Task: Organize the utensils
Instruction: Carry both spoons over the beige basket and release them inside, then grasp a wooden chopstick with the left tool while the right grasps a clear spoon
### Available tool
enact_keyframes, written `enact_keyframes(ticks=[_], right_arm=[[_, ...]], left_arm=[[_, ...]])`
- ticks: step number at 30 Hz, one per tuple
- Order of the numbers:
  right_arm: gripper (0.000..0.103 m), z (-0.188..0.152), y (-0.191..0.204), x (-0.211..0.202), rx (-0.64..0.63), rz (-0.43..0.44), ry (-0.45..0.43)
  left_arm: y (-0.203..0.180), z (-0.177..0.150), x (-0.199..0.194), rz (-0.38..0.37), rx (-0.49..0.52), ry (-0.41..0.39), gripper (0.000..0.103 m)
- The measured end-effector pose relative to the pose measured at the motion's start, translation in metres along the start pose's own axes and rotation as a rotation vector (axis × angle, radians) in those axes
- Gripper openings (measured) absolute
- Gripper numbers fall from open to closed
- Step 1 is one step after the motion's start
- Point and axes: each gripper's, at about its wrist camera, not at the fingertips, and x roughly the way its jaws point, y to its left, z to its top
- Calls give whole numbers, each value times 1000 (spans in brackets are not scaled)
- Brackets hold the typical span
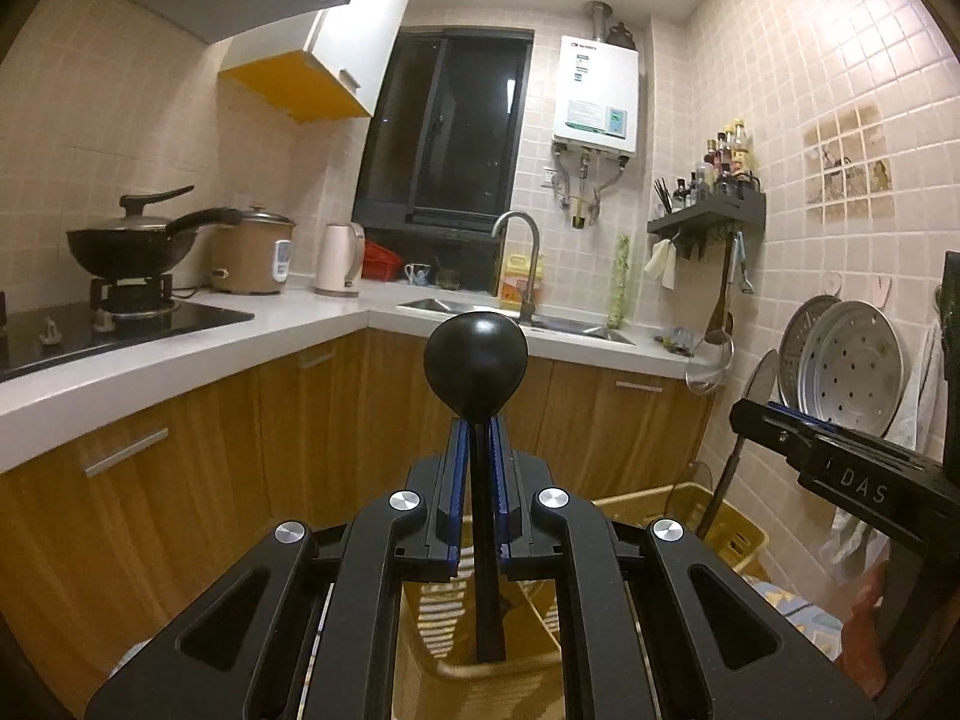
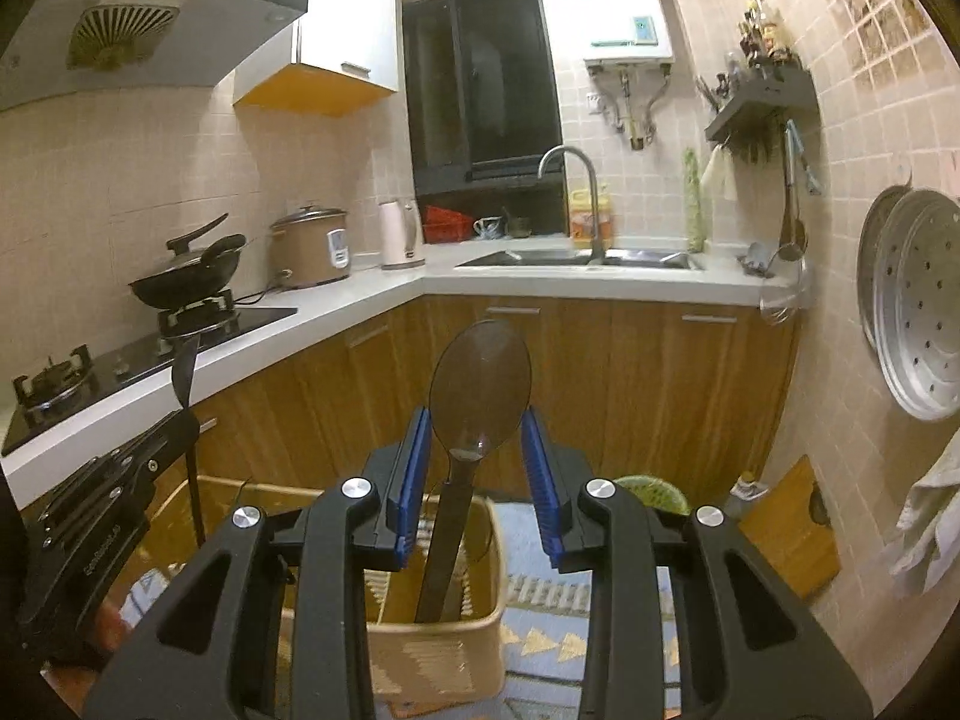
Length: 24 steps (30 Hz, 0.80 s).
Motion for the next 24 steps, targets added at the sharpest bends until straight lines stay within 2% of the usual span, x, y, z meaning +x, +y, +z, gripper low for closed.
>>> enact_keyframes(ticks=[3,5,7,13,15,16,17,20,24], right_arm=[[29,-4,0,-2,10,44,39],[29,-8,0,-7,6,66,61],[31,-8,1,-12,1,73,72],[32,-3,-4,-33,21,124,114],[37,0,-4,-42,8,131,120],[49,0,-3,-48,2,136,129],[53,0,-2,-51,-1,139,139],[53,-3,3,-61,-16,148,201],[53,-16,4,-59,-4,157,327]], left_arm=[[4,0,-5,-29,-27,36,9],[8,-1,-7,-45,-39,56,16],[11,-1,-17,-53,-48,56,29],[21,7,-41,-110,-82,104,29],[24,12,-49,-124,-94,150,29],[24,14,-51,-134,-101,173,29],[26,16,-53,-144,-109,206,29],[34,16,-57,-172,-141,355,30],[40,1,-62,-186,-137,500,30]])
